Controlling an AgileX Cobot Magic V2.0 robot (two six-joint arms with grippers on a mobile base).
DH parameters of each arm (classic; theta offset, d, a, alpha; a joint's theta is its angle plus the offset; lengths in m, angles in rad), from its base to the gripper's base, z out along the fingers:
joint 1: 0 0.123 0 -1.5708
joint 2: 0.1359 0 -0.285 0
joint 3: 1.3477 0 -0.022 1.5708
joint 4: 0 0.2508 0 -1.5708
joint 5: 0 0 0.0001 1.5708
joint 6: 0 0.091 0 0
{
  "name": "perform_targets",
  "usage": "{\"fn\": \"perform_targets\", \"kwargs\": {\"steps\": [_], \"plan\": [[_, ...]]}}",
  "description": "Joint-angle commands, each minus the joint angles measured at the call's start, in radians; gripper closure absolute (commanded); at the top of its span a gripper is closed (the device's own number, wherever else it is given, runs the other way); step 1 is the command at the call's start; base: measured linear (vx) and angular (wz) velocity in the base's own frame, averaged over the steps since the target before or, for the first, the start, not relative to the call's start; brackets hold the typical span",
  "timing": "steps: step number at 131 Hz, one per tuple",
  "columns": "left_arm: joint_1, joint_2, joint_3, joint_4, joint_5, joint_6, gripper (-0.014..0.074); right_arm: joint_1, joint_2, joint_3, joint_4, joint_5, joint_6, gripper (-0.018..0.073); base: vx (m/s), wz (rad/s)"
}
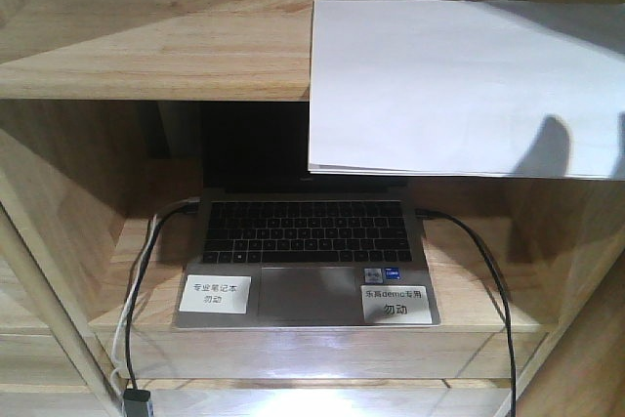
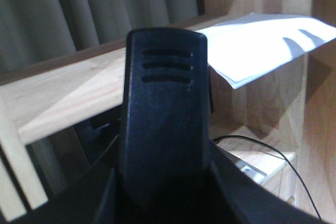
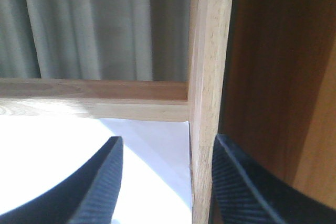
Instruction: Grab stapler and paper to desk for stapling
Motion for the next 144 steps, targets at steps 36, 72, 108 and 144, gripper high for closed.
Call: {"fn": "perform_targets", "kwargs": {"steps": [36, 72, 108, 144], "plan": [[-0.002, -0.107, 0.014, -0.022, -0.057, -0.012, 0.0603, -0.006, 0.01, -0.023, -0.002, -0.072, -0.004, 0.0197, 0.0, 0.0], [-0.002, -0.106, 0.014, -0.021, -0.05, -0.012, 0.0602, -0.006, 0.01, -0.023, -0.002, -0.072, -0.004, 0.0197, 0.0, 0.0], [-0.002, -0.106, 0.014, -0.021, -0.05, -0.012, 0.0602, -0.006, 0.01, -0.023, -0.002, -0.072, -0.004, 0.0197, 0.0, 0.0], [-0.002, -0.106, 0.014, -0.021, -0.05, -0.012, 0.0602, -0.006, 0.01, -0.023, -0.002, -0.072, -0.004, 0.0197, 0.0, 0.0]]}}
